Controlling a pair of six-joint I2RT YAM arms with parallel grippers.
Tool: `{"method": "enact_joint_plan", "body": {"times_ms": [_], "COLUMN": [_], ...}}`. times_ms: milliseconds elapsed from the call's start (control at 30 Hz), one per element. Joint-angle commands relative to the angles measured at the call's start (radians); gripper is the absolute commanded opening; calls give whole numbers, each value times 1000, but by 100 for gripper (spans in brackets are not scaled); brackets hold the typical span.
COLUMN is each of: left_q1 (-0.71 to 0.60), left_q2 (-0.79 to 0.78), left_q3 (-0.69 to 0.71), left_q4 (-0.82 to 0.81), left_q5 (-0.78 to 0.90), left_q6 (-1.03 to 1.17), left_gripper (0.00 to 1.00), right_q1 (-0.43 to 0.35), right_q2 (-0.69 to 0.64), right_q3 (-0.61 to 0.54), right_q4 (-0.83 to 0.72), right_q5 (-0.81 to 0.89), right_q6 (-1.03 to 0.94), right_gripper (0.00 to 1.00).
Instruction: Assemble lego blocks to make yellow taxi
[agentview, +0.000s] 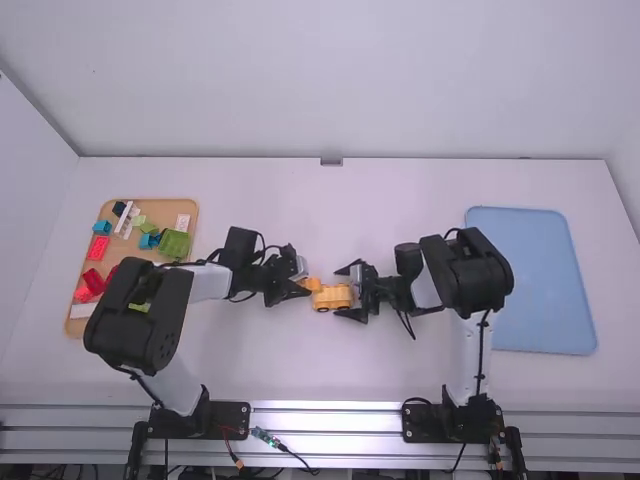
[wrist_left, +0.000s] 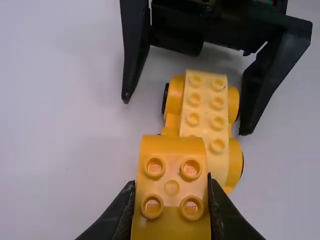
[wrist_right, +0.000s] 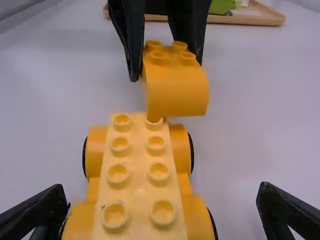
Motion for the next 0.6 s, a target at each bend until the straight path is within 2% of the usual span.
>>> {"method": "enact_joint_plan", "body": {"times_ms": [0, 167, 267, 333, 433, 567], "left_q1": [-5, -6, -6, -18, -48, -101], "left_q2": [-19, -25, -33, -38, -48, -66], "left_q3": [-9, -9, -9, -9, -9, -9], "left_q4": [5, 19, 19, 3, -11, 1], "left_q5": [26, 46, 83, 87, 62, 15], "left_q6": [-34, -58, -58, -33, -25, -25], "left_gripper": [2, 2, 2, 2, 2, 2], "right_q1": [22, 51, 63, 60, 51, 51], "right_q2": [14, 14, 14, 14, 14, 14], "right_q3": [5, 6, 8, 14, 23, 26], "right_q4": [-1, 1, -2, -3, -4, -6], "right_q5": [-16, 42, 63, 64, 64, 64], "right_q6": [-1, 3, 3, 21, 49, 55], "right_gripper": [99, 100, 94, 88, 70, 59]}}
